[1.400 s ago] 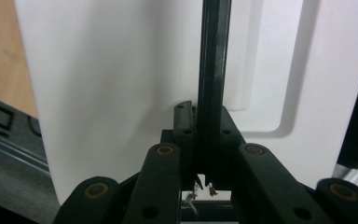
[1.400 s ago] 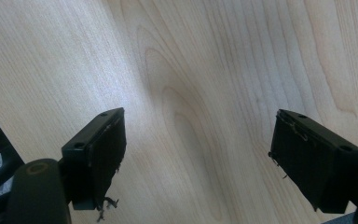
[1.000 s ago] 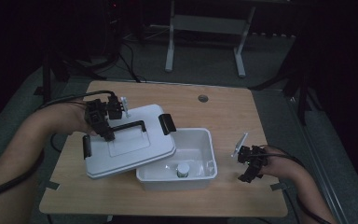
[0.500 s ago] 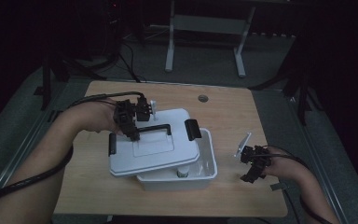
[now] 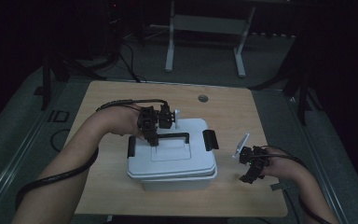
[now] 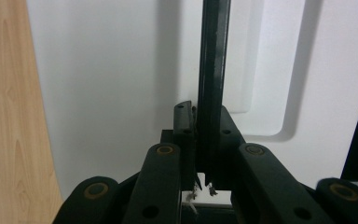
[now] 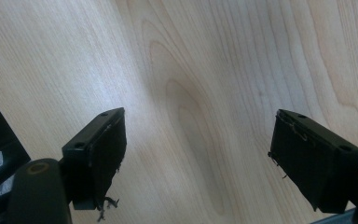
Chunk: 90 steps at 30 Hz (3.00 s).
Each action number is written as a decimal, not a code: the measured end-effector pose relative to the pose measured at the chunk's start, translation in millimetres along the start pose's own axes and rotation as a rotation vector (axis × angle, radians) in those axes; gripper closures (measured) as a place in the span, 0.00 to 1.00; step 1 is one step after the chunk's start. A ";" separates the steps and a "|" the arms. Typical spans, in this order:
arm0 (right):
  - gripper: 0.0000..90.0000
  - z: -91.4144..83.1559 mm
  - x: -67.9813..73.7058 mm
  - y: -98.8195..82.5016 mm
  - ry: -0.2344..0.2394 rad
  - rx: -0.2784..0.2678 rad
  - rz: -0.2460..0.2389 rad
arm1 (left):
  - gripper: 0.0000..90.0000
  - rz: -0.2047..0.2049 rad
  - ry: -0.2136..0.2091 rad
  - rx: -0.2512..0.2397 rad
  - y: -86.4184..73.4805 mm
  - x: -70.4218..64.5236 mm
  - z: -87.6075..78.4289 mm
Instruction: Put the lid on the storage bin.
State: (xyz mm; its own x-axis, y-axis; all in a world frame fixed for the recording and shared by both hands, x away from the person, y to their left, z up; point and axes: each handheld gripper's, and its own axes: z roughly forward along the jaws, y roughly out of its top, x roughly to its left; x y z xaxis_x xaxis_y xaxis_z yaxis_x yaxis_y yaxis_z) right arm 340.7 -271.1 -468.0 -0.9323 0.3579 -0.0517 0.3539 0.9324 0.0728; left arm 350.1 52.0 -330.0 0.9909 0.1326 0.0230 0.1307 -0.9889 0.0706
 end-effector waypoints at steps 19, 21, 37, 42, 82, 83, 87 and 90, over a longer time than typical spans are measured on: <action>0.20 2.7 0.9 8.2 -0.002 -0.001 -0.020 | 0.93 0.012 -0.024 0.018 18.6 7.1 30.7; 0.20 2.9 0.7 8.2 -0.001 -0.004 -0.020 | 0.93 0.019 -0.030 0.015 19.0 5.8 30.9; 0.20 9.0 1.2 7.4 0.009 0.002 -0.018 | 0.92 0.003 -0.054 0.014 19.2 10.9 41.8; 0.20 7.8 1.5 7.9 0.008 -0.004 -0.020 | 0.71 -0.059 -0.026 -0.017 11.6 17.8 40.5; 0.20 1.7 -0.6 -0.1 0.000 -0.021 0.013 | 0.02 -0.264 0.004 -0.247 -123.8 3.9 49.3; 0.20 1.8 -0.8 -0.7 0.001 -0.023 0.015 | 0.02 -0.262 0.007 -0.250 -127.0 2.8 50.6; 0.20 1.9 -0.7 -2.1 0.001 -0.024 0.024 | 0.02 -0.273 0.005 -0.256 -135.8 -0.5 54.2; 0.20 2.1 -1.0 -2.8 0.001 -0.027 0.024 | 0.02 -0.286 0.006 -0.252 -142.7 -2.8 57.2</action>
State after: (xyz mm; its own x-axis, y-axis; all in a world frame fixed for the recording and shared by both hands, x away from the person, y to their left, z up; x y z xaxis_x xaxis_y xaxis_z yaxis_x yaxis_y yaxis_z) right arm 340.8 -274.0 -470.2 -0.9236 0.3802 -0.0484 0.3741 0.9218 0.1014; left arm 330.4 188.9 -397.1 0.9153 0.4017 -0.0278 0.3891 -0.8645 0.3183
